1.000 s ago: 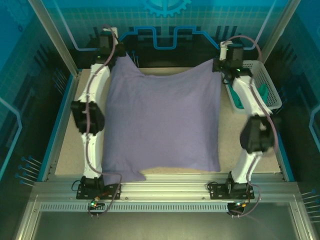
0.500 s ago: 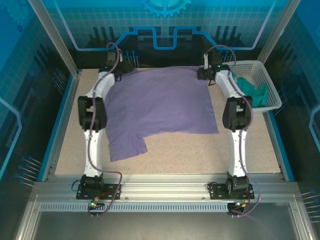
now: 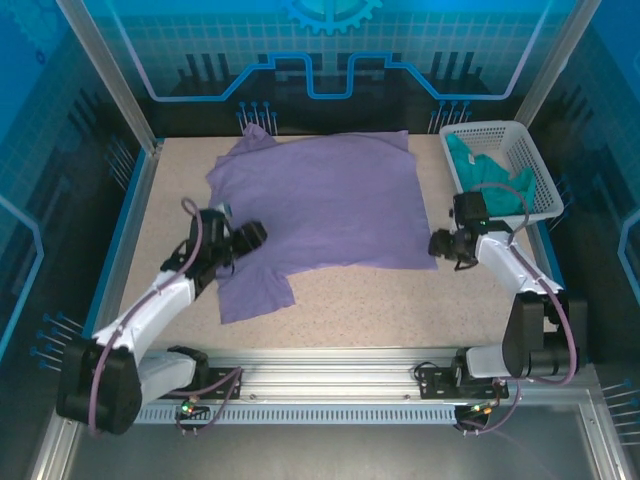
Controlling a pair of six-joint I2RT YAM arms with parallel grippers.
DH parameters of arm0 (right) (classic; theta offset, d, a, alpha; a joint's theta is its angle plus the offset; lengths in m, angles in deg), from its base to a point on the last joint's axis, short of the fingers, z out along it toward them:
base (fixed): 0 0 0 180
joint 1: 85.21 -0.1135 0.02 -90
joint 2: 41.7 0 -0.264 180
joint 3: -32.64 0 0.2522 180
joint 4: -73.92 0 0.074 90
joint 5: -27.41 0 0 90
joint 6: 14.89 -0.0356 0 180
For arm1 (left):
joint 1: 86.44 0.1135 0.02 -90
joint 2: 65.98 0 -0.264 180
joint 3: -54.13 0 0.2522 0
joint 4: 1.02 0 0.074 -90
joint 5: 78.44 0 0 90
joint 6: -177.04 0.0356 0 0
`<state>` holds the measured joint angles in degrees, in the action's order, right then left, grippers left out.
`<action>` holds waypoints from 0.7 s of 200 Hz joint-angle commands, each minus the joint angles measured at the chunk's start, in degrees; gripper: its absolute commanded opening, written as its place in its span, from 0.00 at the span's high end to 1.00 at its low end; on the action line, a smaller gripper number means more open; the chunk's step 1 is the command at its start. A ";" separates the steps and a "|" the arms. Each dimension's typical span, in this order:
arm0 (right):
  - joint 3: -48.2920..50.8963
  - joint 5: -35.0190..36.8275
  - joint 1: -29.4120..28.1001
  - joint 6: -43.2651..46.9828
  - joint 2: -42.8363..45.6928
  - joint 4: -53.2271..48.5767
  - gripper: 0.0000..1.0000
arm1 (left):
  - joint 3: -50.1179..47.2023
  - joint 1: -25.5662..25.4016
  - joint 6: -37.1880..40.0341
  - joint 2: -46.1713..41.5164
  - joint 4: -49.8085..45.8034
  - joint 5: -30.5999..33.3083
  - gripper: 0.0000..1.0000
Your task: Fold the inside-out t-shirt
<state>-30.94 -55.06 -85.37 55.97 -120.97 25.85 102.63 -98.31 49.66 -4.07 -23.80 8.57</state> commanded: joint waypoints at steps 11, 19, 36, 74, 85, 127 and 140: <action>0.72 -1.64 0.42 -3.51 -4.50 0.17 0.41 | -6.39 -0.95 0.52 -14.36 -16.10 6.43 0.28; 0.28 -2.21 0.51 -3.31 -6.61 0.58 0.41 | -7.51 -0.95 0.07 -15.57 -17.28 6.57 0.28; -0.27 -5.42 0.64 -3.26 -10.97 1.66 0.44 | -8.55 -1.04 0.25 -15.11 -18.13 6.59 0.27; -3.08 -8.50 -0.10 -3.46 -16.23 3.89 0.54 | -7.95 -1.52 0.56 -12.61 -19.71 6.49 0.26; -3.97 -8.27 -0.28 -3.44 -16.92 3.70 0.58 | -8.19 -1.65 0.62 -12.59 -20.71 7.07 0.26; -4.46 -8.06 -0.55 -2.95 -16.51 3.77 0.84 | -10.11 -2.08 -2.69 -13.54 -23.59 7.81 0.25; -4.39 -7.67 -0.51 -2.67 -15.44 4.05 0.91 | -10.28 -2.39 -3.11 -13.69 -24.21 8.93 0.25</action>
<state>-34.18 -60.81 -85.54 52.67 -136.90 28.32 93.43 -99.95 48.85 -16.68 -44.37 15.33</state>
